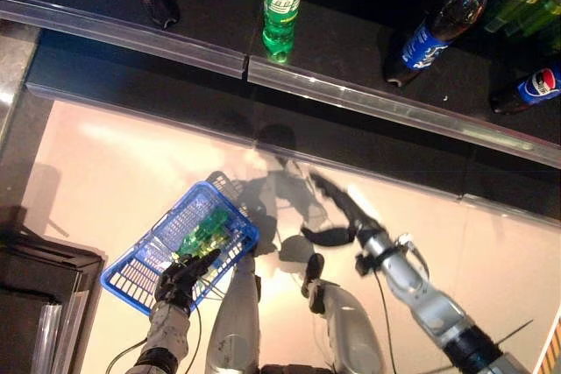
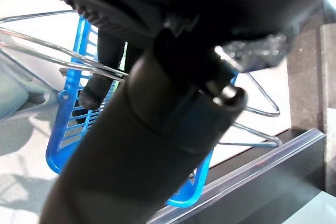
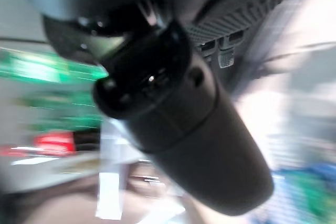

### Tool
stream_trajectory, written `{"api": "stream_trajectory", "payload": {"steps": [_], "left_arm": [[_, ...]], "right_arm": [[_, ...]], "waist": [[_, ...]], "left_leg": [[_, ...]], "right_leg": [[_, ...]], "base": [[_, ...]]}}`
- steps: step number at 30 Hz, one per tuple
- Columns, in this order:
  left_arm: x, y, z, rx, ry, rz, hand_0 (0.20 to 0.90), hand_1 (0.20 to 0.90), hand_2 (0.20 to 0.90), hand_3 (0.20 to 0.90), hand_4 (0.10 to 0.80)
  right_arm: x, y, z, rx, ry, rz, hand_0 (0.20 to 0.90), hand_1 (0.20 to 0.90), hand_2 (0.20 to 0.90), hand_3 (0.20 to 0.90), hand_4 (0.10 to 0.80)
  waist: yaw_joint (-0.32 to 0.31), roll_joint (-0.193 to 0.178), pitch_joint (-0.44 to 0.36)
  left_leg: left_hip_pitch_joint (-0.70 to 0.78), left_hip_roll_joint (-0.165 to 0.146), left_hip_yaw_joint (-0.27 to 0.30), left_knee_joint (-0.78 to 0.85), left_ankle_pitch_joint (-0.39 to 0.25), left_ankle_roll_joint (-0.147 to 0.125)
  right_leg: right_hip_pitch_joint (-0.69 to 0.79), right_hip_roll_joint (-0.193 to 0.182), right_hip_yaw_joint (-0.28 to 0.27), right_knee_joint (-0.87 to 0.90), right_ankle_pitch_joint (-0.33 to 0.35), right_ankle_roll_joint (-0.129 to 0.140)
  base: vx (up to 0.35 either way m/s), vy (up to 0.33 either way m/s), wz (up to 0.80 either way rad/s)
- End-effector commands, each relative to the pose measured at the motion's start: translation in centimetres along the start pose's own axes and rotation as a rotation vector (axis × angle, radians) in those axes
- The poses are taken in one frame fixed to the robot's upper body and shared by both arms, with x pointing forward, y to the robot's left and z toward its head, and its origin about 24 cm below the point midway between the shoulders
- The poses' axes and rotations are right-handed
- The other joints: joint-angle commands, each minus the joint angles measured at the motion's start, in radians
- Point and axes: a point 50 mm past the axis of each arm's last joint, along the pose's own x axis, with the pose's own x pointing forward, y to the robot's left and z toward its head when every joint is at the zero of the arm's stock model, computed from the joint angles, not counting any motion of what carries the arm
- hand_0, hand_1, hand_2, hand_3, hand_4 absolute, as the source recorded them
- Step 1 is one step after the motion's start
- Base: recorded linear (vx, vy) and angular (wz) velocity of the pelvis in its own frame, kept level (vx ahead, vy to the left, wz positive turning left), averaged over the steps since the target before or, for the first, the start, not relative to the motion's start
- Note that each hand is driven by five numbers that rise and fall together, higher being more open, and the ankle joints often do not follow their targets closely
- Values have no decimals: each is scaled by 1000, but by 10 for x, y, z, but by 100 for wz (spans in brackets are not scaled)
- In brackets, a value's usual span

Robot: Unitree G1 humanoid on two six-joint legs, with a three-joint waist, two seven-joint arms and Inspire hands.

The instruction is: Pick up the drink and place into the basket.

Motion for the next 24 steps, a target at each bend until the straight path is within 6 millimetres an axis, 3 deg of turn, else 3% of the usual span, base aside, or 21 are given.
{"api": "stream_trajectory", "payload": {"steps": [1,7,10,18,24], "left_arm": [[-9,-8,-6,87,-61,-103,300,300,300,200,100],[-12,0,-14,129,-22,-99,300,300,300,200,100],[-13,3,-16,147,-9,-102,300,300,300,200,100],[-17,12,-23,146,23,-91,300,300,300,200,100],[-15,-4,-19,136,4,-139,300,300,300,200,100]], "right_arm": [[12,-36,92,88,-509,-230,900,900,900,900,800],[28,-63,145,93,-718,-445,900,900,900,900,800],[34,-78,158,103,-736,-560,900,900,900,900,800],[55,-93,150,136,-582,-729,900,900,900,900,800],[70,-95,142,168,-495,-892,900,900,900,900,800]], "waist": [[1,-19,-68],[51,-2,-80],[74,11,-76],[107,45,-52],[126,74,3]], "left_leg": [[-19,5,-12,109,-53,-26],[-18,9,-31,158,-73,-30],[-25,4,-41,178,-79,-28],[-51,-20,-57,234,-90,-21],[-86,-39,-61,268,-103,-6]], "right_leg": [[98,-60,-6,-122,142,40],[140,-64,-39,-103,117,21],[139,-66,-53,-79,103,11],[126,-83,-72,-13,77,-6],[81,-100,-77,37,63,-7]], "base": [[31,-76,5],[59,-39,3],[12,10,2],[33,51,11],[-4,62,6]]}}
